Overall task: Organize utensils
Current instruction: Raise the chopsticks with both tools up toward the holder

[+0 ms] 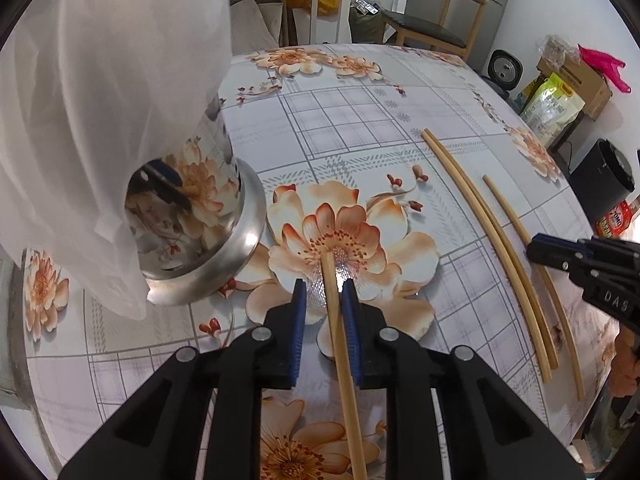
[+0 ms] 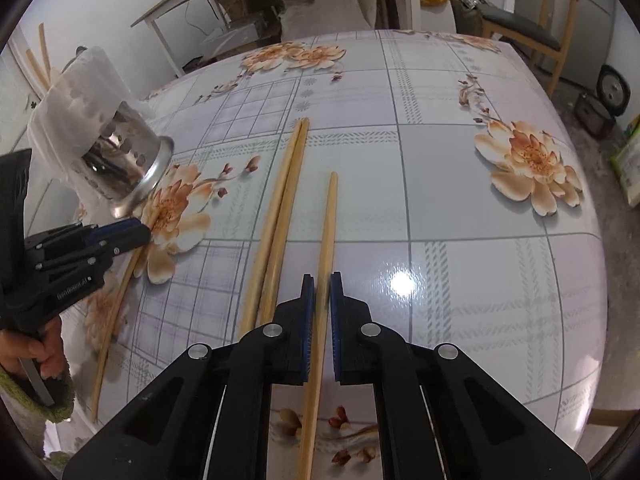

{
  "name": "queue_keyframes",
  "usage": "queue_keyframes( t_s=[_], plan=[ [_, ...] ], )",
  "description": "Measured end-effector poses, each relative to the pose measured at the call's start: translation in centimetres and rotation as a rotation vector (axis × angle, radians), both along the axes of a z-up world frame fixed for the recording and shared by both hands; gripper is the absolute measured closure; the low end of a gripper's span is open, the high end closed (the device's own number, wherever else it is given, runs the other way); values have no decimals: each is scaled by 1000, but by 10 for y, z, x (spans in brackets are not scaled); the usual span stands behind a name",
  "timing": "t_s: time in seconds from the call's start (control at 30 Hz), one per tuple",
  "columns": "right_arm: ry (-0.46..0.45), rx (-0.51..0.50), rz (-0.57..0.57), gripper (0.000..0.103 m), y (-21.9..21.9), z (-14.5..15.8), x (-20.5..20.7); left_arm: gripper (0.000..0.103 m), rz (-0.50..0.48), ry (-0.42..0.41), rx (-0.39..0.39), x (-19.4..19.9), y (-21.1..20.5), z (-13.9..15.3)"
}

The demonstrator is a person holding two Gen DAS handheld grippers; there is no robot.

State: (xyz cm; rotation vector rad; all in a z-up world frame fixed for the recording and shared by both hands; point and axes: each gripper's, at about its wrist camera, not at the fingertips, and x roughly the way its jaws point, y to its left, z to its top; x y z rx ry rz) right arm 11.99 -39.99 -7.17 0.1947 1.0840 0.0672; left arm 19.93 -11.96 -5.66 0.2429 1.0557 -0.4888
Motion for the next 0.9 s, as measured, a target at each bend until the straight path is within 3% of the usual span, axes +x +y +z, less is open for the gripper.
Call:
queue_keyframes(
  t_s=[0.4,0.6,0.77,0.9],
  plan=[
    [-25,-126,15,97,17,-1,12,86,11,-19,34,0,-6,-2],
    [-33,-58,-16,99,8,-1,11,96,7,-70,62,-3,-8,-3],
    [-52,-8,-41,99,3,10,2,97,24,-54,15,-1,-3,-1],
    [-119,22,-55,99,3,38,-13,97,28,-75,-26,-12,5,14]
  ],
)
